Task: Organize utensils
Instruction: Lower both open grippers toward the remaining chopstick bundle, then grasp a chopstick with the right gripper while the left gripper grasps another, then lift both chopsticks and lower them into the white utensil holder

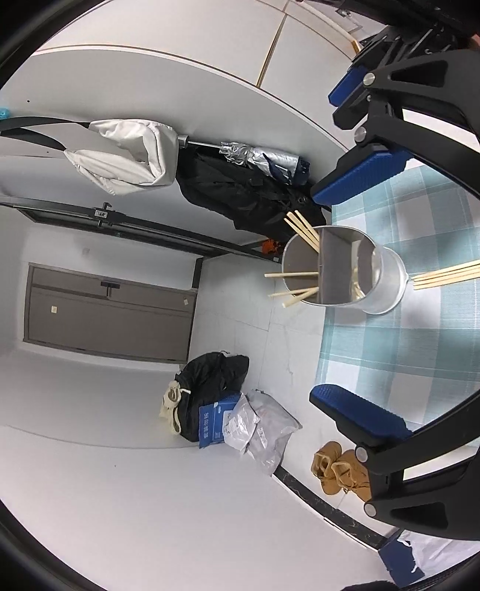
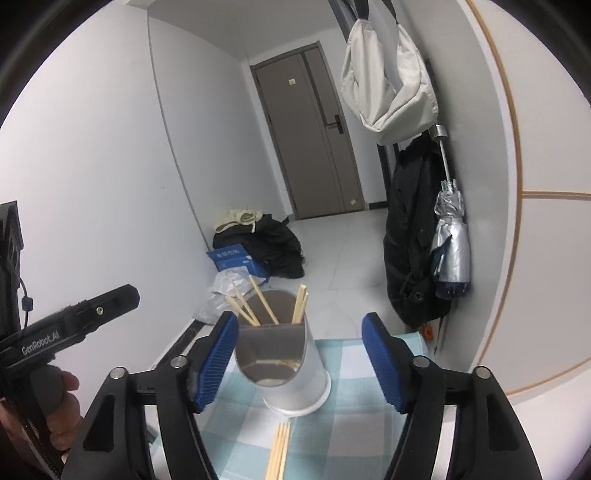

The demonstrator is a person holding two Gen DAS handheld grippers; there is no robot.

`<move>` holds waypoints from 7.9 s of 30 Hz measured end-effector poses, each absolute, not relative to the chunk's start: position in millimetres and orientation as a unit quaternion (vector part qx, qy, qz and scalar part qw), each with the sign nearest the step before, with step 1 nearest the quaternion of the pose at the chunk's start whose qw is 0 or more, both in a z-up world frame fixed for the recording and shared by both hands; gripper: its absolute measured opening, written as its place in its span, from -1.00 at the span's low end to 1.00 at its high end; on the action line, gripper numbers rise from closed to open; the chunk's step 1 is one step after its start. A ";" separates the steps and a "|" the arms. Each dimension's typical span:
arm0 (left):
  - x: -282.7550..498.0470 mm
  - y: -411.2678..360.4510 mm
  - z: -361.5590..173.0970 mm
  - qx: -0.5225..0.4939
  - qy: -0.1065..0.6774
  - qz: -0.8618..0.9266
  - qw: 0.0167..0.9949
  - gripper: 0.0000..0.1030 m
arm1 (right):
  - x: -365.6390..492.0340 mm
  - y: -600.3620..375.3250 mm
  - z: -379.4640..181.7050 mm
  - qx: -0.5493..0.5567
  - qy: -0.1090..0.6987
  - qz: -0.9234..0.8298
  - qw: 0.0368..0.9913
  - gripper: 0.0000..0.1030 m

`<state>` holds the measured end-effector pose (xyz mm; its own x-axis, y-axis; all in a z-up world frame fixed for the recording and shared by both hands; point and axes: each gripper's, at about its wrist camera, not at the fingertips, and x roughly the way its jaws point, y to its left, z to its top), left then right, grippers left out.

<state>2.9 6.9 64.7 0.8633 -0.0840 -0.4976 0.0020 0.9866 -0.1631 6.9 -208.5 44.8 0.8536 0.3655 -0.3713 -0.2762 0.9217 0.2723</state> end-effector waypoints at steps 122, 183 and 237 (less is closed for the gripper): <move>50.5 12.9 -117.2 -0.075 0.529 -0.028 0.845 0.85 | 83.4 -196.7 -95.8 0.175 0.421 0.234 0.858 -0.92; -2.7 -2.1 -24.1 -0.078 0.414 -0.081 0.903 -0.97 | 11.0 -201.4 -40.8 0.127 0.307 0.237 0.913 -0.92; 102.1 3.2 142.4 -0.084 0.335 -0.144 0.927 -0.98 | 102.1 -175.6 142.5 0.121 0.175 0.237 0.948 -0.92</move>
